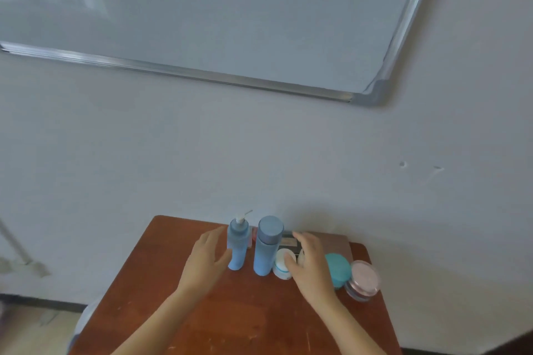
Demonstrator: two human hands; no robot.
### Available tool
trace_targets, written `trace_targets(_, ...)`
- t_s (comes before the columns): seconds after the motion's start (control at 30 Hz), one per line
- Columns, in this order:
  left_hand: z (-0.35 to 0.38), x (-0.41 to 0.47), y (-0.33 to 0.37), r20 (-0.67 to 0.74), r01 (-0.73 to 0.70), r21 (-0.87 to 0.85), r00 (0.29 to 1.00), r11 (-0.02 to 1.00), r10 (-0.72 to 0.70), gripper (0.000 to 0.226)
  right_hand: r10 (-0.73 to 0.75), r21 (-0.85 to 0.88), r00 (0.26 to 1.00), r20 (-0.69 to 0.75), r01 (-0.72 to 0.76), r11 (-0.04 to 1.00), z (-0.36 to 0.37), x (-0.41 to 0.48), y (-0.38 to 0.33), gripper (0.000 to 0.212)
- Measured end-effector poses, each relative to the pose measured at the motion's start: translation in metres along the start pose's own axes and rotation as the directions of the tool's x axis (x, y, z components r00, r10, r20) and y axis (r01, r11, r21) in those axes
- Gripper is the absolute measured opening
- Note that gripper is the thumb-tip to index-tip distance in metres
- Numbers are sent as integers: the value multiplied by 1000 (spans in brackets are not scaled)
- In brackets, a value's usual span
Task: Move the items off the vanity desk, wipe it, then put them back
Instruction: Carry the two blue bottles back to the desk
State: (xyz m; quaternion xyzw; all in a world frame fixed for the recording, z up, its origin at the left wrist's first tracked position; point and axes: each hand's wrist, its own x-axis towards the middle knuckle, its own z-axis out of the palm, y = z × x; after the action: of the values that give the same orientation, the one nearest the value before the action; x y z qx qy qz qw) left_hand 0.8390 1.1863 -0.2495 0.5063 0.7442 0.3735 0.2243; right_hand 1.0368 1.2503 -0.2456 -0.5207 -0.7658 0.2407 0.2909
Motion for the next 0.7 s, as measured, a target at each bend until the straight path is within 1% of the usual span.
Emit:
trace_targets(0.07,4,3,-12,31,20,33,999,999,-21,51,-38,30,999,-21,38,999,6,5,2,46)
trace_targets(0.13,4,11,-19,30,60,34,998,998,-61,53,-67,56,995,-78,71,996,10,11,0,47)
trace_targets(0.2,4,20,-18,23,90,-10,996,996,-90,56,-84,56,985,-151,93,994,19,19,-2,48)
trace_targets(0.27,6,29,-14,72,68,-56,995,996,-64,58,-91,65,978,-186,105,992,31,25,-2,51)
trace_targets(0.37,10,49,-8,193,3,-87,981,996,14,63,-79,118,991,-105,92,989,47,32,-8,59)
trace_targets(0.43,12,58,-5,231,-16,-104,972,994,40,62,-45,207,996,-73,60,977,55,36,-11,58)
trace_targets(0.53,15,60,-3,246,-19,-172,967,985,61,50,26,299,991,-134,15,954,63,38,-12,61)
trace_targets(0.6,20,58,-9,214,1,-222,976,975,48,48,25,314,986,-162,28,949,68,36,-8,66)
trace_targets(0.7,26,52,-18,176,46,-298,984,953,8,48,9,311,987,-161,42,949,69,35,-3,67)
